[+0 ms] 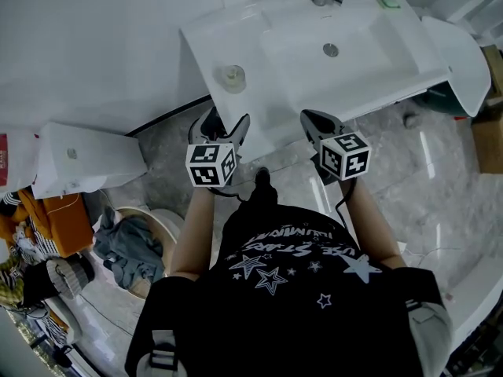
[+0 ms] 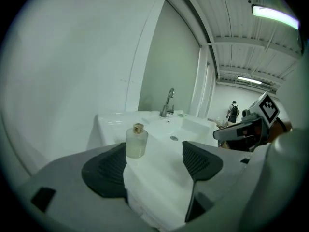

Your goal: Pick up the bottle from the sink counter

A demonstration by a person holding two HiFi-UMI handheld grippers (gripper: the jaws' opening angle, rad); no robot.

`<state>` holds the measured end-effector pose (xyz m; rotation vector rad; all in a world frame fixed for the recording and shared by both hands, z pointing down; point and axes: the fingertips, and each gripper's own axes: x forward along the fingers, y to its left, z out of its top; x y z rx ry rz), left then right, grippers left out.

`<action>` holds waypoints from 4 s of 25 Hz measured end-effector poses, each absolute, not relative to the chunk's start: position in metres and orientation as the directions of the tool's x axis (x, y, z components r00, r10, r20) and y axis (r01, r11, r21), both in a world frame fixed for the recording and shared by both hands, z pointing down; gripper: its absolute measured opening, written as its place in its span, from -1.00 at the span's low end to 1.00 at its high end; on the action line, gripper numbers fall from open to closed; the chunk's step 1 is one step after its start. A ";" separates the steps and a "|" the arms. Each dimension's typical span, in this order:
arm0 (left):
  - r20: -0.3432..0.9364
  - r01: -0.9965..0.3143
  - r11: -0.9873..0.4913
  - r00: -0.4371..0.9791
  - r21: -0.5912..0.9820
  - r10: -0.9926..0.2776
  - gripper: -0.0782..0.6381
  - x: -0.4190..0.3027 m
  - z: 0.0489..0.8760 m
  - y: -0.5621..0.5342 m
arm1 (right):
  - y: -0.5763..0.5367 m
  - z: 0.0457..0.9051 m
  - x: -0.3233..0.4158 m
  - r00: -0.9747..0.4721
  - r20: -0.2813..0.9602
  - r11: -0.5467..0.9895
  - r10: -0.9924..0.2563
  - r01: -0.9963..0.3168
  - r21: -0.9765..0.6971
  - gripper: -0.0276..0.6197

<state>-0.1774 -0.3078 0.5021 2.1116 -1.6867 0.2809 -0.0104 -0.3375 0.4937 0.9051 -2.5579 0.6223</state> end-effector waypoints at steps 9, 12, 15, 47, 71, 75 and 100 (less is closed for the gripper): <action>0.491 -0.975 -0.180 0.221 0.131 -0.843 0.20 -0.190 0.538 -0.359 | -0.374 0.505 -0.018 -0.698 0.499 0.664 -0.513 -0.691 -0.284 -0.90; 0.503 -0.975 -0.175 0.219 0.135 -0.836 0.21 -0.196 0.547 -0.374 | -0.384 0.511 -0.019 -0.688 0.511 0.652 -0.515 -0.702 -0.287 -0.90; 0.513 -0.976 -0.179 0.218 0.125 -0.830 0.21 -0.198 0.555 -0.388 | -0.392 0.516 -0.020 -0.682 0.516 0.640 -0.518 -0.709 -0.296 -0.90; 0.624 -0.984 -0.177 0.159 0.034 -0.765 0.20 -0.197 0.587 -0.438 | -0.416 0.538 -0.024 -0.633 0.560 0.559 -0.535 -0.762 -0.328 -0.90; 0.648 -0.979 -0.203 0.146 -0.013 -0.748 0.16 -0.201 0.592 -0.439 | -0.418 0.548 -0.026 -0.625 0.560 0.527 -0.543 -0.773 -0.352 -0.90; 0.637 -0.977 -0.212 0.155 -0.014 -0.755 0.16 -0.198 0.587 -0.435 | -0.415 0.545 -0.025 -0.635 0.544 0.533 -0.548 -0.767 -0.358 -0.90; 0.551 -0.984 -0.176 0.155 0.015 -0.820 0.16 -0.155 0.502 -0.311 | -0.321 0.506 0.019 -0.715 0.457 0.621 -0.529 -0.693 -0.366 -0.90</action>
